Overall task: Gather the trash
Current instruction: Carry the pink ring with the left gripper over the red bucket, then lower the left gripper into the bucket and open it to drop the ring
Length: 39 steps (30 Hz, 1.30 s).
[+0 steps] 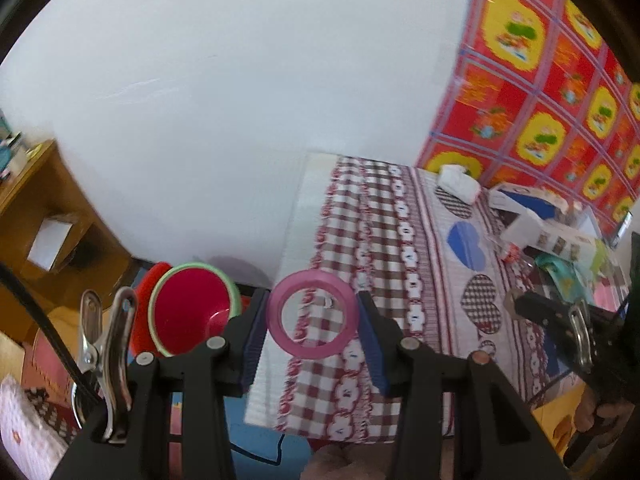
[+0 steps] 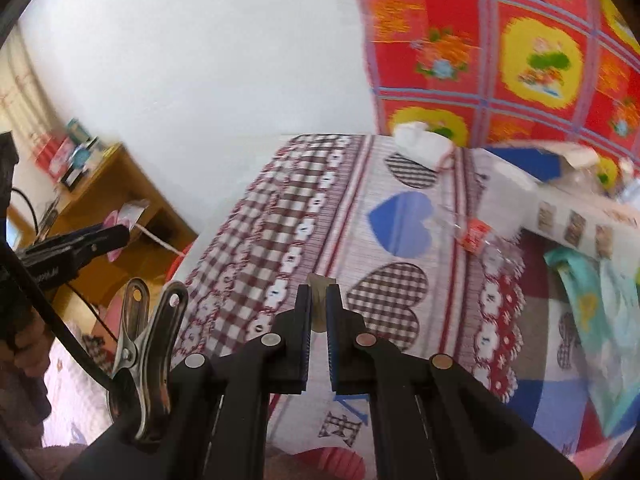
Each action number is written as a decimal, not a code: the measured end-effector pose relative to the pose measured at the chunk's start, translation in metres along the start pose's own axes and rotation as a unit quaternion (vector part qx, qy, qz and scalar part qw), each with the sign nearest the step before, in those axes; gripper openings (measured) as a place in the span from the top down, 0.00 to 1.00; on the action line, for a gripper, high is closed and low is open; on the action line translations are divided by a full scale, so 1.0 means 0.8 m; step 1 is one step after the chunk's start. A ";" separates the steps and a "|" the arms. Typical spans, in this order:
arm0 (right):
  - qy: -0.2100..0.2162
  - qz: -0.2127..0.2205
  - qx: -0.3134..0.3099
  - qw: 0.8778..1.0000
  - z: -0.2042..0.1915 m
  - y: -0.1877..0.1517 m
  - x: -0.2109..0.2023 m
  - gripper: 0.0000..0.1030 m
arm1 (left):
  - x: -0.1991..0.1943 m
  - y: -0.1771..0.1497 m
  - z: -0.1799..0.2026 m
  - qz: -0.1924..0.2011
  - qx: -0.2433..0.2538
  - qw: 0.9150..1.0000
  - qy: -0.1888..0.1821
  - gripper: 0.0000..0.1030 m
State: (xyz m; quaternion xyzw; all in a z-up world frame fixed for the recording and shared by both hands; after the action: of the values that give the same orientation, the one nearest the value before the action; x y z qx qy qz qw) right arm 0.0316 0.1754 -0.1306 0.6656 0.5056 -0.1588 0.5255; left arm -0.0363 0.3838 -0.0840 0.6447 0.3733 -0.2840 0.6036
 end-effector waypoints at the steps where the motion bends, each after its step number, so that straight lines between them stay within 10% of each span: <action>1: 0.002 -0.004 -0.008 1.000 -0.004 0.000 0.002 0.92 | -0.002 -0.004 -0.008 -0.003 -0.008 1.000 0.010 0.56; 20: 0.054 -0.027 -0.082 0.995 -0.083 0.002 0.030 0.92 | 0.067 -0.086 -0.163 -0.040 -0.134 0.987 0.084 0.56; 39: 0.008 -0.004 -0.016 1.000 -0.161 -0.008 0.100 0.92 | 0.271 -0.175 -0.275 -0.100 -0.124 0.986 0.047 0.56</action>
State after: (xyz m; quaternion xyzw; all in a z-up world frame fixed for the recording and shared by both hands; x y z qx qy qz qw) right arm 0.0206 0.3264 -0.1425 0.6564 0.5149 -0.1469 0.5315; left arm -0.0483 0.6304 -0.3163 0.5369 0.4963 -0.2633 0.6293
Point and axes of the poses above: each gripper's, at about its wrist camera, not at the fingertips, and x roughly the way its jaws point, z to its right, y to its top, the point moved 9 cm from there along x, roughly the way its jaws point, and after that the axes turned 15 degrees about x, right-handed, at the moved point
